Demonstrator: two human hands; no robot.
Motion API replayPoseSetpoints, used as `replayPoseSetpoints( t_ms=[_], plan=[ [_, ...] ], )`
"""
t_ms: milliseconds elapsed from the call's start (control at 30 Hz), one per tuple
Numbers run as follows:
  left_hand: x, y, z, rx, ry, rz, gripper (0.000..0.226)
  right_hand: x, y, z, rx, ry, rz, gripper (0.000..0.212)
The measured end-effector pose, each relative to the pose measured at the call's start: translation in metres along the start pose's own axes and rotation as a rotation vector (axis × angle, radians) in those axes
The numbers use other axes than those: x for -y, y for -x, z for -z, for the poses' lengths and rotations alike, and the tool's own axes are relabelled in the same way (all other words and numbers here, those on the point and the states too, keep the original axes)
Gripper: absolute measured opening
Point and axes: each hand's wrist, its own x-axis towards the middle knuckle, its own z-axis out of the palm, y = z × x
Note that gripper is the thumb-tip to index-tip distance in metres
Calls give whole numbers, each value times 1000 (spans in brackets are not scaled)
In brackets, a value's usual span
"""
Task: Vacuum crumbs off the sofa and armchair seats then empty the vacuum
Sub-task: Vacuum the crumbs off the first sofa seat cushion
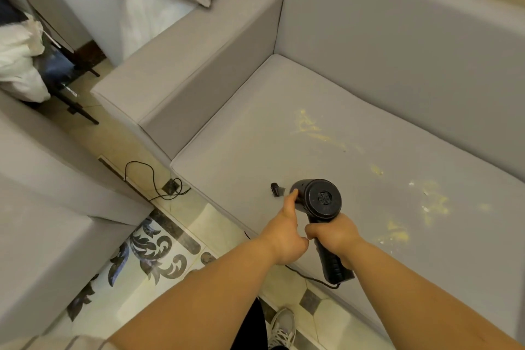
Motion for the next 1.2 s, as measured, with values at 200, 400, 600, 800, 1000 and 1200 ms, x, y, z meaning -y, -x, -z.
replayPoseSetpoints(
  t_ms=[200,400,600,800,1000,1200],
  plan=[
    [-9,0,3,-25,39,-22,99,2,1,5,-53,-46,41,18],
    [-15,-18,13,-34,15,-37,100,12,-17,2,-69,-98,56,20],
    [-7,-16,4,-14,-1,-6,101,1,-20,2,-41,-54,9,20],
    [-20,-11,12,4,1,-13,101,9,-13,13,-43,-39,16,19],
    [-46,-25,42,-18,2,-75,97,40,-22,21,-63,-153,45,24],
    [-63,-69,90,-26,-31,-100,98,87,-63,25,-106,-205,100,38]
  ],
)
